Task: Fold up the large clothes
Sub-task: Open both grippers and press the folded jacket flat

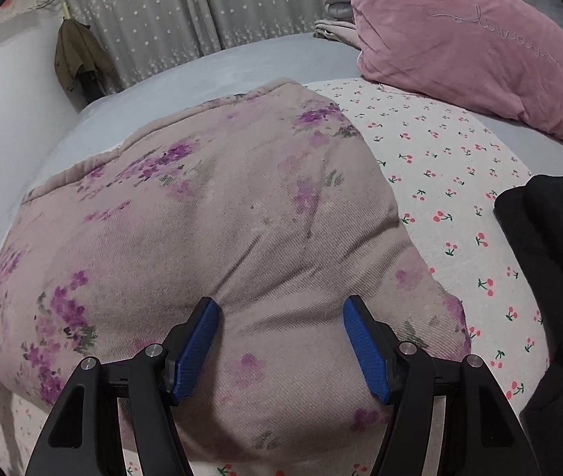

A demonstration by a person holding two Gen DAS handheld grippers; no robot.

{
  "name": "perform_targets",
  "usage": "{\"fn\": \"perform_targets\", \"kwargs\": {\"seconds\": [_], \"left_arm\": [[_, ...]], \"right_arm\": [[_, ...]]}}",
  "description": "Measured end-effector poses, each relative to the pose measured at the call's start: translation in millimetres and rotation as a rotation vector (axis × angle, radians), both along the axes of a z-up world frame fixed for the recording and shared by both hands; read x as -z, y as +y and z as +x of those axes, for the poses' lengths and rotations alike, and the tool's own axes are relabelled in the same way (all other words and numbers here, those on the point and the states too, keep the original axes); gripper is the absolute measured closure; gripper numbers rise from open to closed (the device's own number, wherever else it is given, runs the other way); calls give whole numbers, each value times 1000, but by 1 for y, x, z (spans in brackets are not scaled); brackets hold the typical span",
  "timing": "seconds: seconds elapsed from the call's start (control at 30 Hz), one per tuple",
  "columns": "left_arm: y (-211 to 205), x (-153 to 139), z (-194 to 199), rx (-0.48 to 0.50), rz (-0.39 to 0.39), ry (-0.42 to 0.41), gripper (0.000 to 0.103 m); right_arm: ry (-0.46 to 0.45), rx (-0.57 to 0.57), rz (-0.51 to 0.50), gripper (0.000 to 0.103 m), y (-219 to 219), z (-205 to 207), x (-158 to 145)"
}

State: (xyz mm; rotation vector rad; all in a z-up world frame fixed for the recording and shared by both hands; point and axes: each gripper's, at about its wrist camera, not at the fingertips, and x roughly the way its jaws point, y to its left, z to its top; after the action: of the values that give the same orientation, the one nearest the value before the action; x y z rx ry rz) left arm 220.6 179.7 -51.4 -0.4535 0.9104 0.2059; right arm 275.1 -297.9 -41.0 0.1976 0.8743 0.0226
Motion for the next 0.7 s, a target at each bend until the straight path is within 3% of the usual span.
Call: {"fn": "perform_targets", "kwargs": {"seconds": [0.2,0.3,0.4,0.5,0.6,0.63,0.7], "left_arm": [[-19,-35,-15,-2,59,-64,45],[-54,-57,-22,51,132,-122,42],[-88,-67,-18,88,224,-126,37],[-99,-72,-17,56,286,-137,36],[-90,-72,-16,-23,352,-99,37],[-79,-71,-17,-79,354,-77,37],[-59,-71,-23,-144,280,-78,37]], "right_arm": [[-34,29,22,37,-5,-16,-20],[-80,12,36,37,4,-30,-37],[-157,-57,43,37,30,-44,-53],[-232,-140,0,37,66,-52,-64],[-239,-215,-59,37,99,-50,-61],[-230,-230,-84,37,108,-48,-57],[-211,-242,-109,37,116,-43,-48]]}}
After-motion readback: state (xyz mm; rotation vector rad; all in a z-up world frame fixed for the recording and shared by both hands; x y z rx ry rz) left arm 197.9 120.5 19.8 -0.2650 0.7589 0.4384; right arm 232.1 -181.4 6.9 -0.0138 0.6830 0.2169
